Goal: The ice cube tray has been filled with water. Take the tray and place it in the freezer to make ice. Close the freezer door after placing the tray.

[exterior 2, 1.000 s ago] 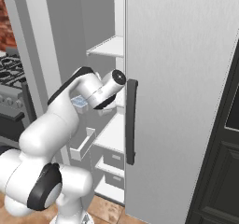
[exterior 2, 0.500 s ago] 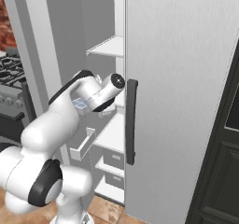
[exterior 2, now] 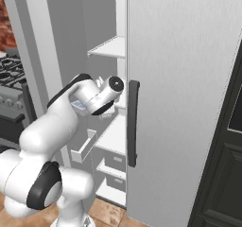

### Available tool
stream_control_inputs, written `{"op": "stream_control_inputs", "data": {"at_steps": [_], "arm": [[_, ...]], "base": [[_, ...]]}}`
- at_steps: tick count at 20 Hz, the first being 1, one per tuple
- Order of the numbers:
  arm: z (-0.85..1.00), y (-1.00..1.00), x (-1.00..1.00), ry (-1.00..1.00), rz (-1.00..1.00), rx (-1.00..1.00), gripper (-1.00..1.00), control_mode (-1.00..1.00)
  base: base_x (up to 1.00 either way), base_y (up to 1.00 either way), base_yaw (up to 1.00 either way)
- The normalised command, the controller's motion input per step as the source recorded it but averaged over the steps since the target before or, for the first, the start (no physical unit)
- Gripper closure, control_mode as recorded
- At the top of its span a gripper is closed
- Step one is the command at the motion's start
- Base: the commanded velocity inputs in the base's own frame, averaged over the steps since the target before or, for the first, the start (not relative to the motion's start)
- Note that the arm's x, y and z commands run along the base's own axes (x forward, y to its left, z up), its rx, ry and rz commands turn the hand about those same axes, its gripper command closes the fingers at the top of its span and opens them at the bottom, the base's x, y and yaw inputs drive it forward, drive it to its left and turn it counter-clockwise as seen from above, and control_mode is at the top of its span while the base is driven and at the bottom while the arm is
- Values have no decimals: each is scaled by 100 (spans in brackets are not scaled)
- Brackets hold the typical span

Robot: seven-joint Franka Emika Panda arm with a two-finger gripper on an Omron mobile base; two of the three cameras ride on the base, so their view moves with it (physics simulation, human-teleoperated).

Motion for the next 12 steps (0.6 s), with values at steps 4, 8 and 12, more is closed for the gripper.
{"op": "stream_control_inputs", "data": {"at_steps": [4, 8, 12], "arm": [[-8, 0, 10, 0, -8, 0, 100, -100], [-14, 3, 20, 0, -4, 0, 100, -100], [-20, 5, 29, 0, 0, 0, 100, -100]], "base": [[0, 0, 0], [0, 0, 0], [0, 0, 0]]}}
